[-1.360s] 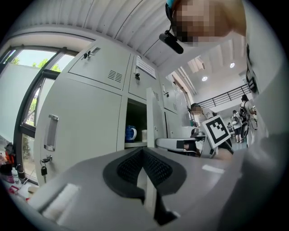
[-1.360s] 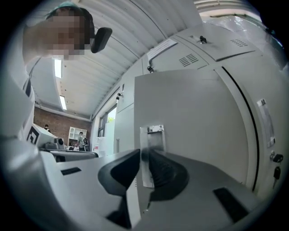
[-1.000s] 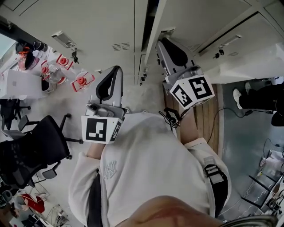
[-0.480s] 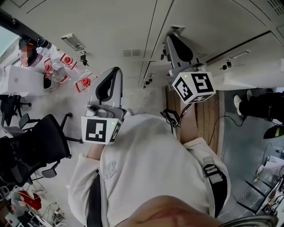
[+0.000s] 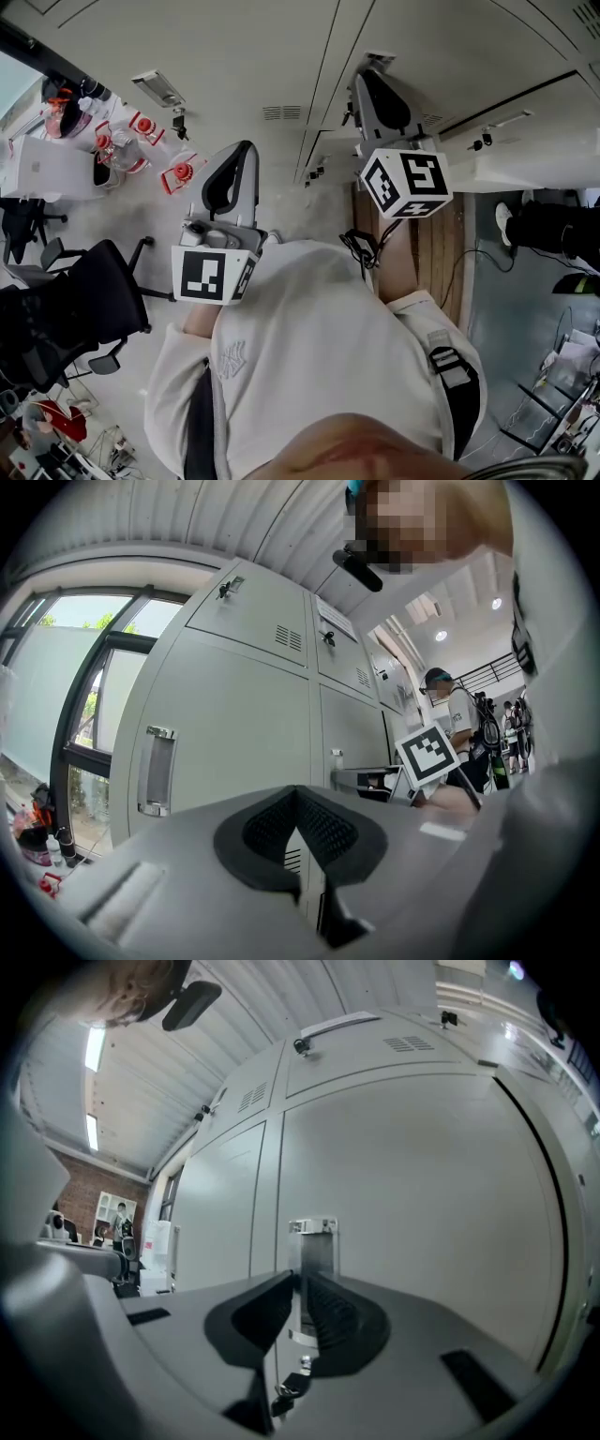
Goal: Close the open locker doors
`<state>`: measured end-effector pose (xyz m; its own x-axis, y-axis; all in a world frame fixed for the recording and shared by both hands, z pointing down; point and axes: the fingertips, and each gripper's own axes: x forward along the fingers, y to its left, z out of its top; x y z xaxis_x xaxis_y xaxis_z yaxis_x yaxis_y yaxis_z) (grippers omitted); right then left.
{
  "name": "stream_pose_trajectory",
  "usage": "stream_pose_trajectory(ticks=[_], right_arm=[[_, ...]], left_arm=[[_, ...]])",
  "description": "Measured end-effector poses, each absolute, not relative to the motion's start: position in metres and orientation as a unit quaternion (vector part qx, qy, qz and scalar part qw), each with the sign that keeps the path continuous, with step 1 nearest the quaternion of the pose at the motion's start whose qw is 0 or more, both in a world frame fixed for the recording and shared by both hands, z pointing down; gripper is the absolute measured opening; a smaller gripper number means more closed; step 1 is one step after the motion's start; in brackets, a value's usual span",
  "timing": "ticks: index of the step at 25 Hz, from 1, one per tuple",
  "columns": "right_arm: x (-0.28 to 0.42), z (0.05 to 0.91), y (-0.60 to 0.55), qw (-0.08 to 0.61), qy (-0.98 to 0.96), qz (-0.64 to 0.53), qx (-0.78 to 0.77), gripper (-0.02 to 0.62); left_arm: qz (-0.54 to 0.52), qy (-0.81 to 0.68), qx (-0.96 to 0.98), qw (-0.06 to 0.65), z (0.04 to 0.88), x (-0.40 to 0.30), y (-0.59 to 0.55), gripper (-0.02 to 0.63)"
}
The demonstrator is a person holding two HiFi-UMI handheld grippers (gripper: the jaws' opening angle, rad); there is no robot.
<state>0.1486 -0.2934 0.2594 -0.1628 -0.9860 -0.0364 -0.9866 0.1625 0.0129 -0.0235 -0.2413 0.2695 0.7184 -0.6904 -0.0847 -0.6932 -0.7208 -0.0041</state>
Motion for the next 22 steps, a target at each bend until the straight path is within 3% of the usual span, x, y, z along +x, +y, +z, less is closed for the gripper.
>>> stream_pose_trajectory(ticks=[4,15,22], right_arm=[[0.15,0.259,-0.287,-0.01,0.754,0.026,-0.657,0.037],[0.152,0.236,-0.205,0.027,0.765,0.037,-0.643,0.035],[0.154,0.272,-0.139,0.019,0.771,0.003,-0.637,0.035]], left_arm=[[0.04,0.372,-0.927,0.016,0.268,-0.022,-0.236,0.002],[0.036,0.359,-0.932,0.018,0.267,-0.006,-0.202,0.002],[0.024,0.361,-0.932,0.008,0.283,0.003,-0.164,0.002]])
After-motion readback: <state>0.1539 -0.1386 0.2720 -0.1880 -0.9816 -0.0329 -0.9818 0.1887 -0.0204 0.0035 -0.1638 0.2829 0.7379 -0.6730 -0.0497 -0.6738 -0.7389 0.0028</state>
